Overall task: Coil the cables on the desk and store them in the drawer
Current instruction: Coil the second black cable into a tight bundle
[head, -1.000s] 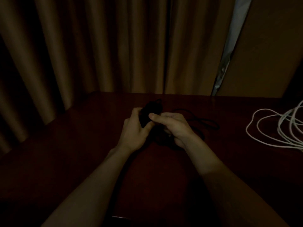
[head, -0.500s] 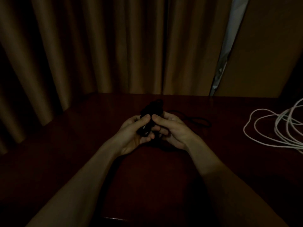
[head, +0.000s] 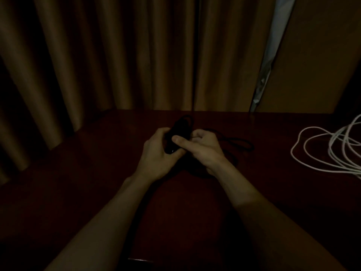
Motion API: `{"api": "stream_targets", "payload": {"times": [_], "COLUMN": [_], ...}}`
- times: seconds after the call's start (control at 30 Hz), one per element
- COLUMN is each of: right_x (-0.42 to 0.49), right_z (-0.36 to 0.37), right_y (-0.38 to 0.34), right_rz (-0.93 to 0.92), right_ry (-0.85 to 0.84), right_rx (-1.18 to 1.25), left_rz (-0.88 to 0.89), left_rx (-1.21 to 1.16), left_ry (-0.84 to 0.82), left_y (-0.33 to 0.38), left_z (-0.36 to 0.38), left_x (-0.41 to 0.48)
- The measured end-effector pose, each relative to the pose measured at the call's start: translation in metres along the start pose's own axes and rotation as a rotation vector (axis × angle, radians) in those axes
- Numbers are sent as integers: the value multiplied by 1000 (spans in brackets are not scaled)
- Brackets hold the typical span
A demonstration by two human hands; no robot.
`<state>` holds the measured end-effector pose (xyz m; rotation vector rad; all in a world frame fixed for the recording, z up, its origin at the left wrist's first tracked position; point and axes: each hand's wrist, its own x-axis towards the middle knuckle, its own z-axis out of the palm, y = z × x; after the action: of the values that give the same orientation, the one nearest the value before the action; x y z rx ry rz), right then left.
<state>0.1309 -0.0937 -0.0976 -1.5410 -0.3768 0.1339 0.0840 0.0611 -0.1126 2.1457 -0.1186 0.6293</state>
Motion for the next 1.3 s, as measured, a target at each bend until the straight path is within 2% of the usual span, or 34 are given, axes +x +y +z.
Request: {"api": "stream_targets", "payload": {"times": [0.17, 0.4, 0.57, 0.67, 0.77, 0.83, 0.97, 1.13, 1.2, 1.3], "right_x": [1, 4, 5, 2, -1, -3, -5, 2, 1, -1], "right_z": [-6, -15, -16, -15, -12, -11, -7, -2, -2, -4], "right_y": [1, -2, 3, 2, 3, 1, -2, 4, 3, 1], "right_rz": [-45, -67, -72, -39, -58, -66, -55, -38, -47, -84], "right_ry": [-17, -132, -65, -138, -167, -135, -79, 12, 4, -11], "right_rx": [-85, 133, 19, -87, -142, -133, -8, -137, -160, -186], "left_rz": [-135, -363, -470, -510, -489, -412, -154, -20, -9, -40], "left_rx": [-281, -931, -1039, -1088, -1005, -789, -261, -65, -55, -159], "left_ry": [-56, -203, -233, -252, -298, -279, 2, -115, -63, -85], "left_y": [-2, 12, 17, 16, 15, 11, 2, 7, 4, -1], "left_z": [-2, -11, -10, -12, -11, -5, -3, -1, -1, -2], "left_x": [3, 6, 7, 7, 6, 5, 4, -6, -4, -1]}}
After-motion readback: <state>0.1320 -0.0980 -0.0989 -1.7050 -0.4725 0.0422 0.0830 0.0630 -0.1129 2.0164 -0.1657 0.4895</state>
